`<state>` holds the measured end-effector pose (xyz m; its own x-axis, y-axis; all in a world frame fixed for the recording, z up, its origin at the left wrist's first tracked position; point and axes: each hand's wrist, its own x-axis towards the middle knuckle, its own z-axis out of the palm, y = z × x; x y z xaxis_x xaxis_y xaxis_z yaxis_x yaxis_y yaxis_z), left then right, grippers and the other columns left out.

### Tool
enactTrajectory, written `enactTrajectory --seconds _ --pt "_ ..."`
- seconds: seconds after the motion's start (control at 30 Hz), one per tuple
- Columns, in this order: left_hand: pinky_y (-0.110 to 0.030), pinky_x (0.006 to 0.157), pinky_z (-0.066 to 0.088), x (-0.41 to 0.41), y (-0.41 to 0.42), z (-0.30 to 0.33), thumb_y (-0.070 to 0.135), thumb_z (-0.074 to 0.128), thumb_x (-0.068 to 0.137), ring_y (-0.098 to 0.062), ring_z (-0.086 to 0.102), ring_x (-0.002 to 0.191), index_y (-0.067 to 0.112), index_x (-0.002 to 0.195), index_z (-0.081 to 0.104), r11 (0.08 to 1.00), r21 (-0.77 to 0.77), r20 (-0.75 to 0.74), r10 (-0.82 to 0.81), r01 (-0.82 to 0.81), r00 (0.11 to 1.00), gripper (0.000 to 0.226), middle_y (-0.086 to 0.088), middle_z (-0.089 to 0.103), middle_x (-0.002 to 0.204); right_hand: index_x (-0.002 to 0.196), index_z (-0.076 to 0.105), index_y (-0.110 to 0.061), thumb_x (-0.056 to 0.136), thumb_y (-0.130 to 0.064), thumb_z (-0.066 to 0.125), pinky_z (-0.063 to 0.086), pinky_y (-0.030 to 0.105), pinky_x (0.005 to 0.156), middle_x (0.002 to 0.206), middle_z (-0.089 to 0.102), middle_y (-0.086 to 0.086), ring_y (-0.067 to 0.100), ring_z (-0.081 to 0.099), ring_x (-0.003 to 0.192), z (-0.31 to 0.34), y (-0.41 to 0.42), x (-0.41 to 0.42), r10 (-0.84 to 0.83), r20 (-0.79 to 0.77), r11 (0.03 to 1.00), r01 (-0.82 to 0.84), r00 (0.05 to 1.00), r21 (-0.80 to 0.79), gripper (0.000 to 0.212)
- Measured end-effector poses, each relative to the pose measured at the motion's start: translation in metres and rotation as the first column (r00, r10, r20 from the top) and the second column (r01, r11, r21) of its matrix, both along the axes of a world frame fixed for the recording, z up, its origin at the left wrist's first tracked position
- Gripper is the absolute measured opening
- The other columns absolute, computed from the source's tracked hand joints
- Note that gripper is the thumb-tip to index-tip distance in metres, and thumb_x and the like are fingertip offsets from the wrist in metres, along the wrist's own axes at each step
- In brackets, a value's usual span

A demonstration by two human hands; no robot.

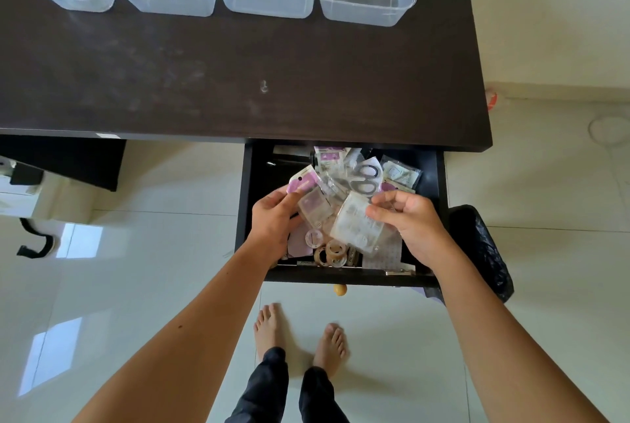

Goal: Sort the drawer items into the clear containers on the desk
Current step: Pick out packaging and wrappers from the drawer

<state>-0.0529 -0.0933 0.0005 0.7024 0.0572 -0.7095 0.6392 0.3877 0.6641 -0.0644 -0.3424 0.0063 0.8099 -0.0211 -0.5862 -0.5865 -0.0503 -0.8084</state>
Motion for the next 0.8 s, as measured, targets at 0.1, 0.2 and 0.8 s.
enactTrajectory --seconds 0.1,0.2,0.8 --pt "-0.049 0.084 0.063 0.002 0.000 0.001 0.024 0.084 0.083 -0.034 0.077 0.101 0.006 0.106 0.071 0.998 -0.034 0.049 -0.053 0.055 0.997 0.032 -0.019 0.077 0.110 0.104 0.076 -0.011 0.083 -0.004 0.085 0.062 0.030 0.078 0.101 0.082 0.001 0.018 0.078 0.096 0.006 0.011 0.007 -0.049 -0.005 0.993 0.049 0.999 0.104 0.023" --pt "-0.048 0.087 0.062 0.002 -0.003 0.003 0.023 0.076 0.092 -0.037 0.074 0.105 0.000 0.117 0.066 0.992 -0.030 0.061 -0.118 0.120 0.991 0.036 -0.022 0.075 0.115 0.105 0.076 -0.010 0.083 -0.004 0.086 0.064 0.034 0.077 0.104 0.081 0.005 0.021 0.078 0.093 0.004 0.027 0.012 -0.076 0.005 0.993 0.075 0.997 0.091 0.025" --pt "-0.038 0.054 0.063 -0.015 -0.003 -0.007 0.009 0.077 0.090 -0.033 0.077 0.100 0.006 0.117 0.066 0.988 0.037 -0.050 -0.145 0.147 0.988 0.030 -0.014 0.078 0.108 0.110 0.076 -0.018 0.080 -0.019 0.091 0.058 0.018 0.086 0.109 0.073 -0.007 0.009 0.071 0.098 -0.017 0.011 0.007 -0.007 0.296 0.829 0.171 0.955 -0.532 0.034"
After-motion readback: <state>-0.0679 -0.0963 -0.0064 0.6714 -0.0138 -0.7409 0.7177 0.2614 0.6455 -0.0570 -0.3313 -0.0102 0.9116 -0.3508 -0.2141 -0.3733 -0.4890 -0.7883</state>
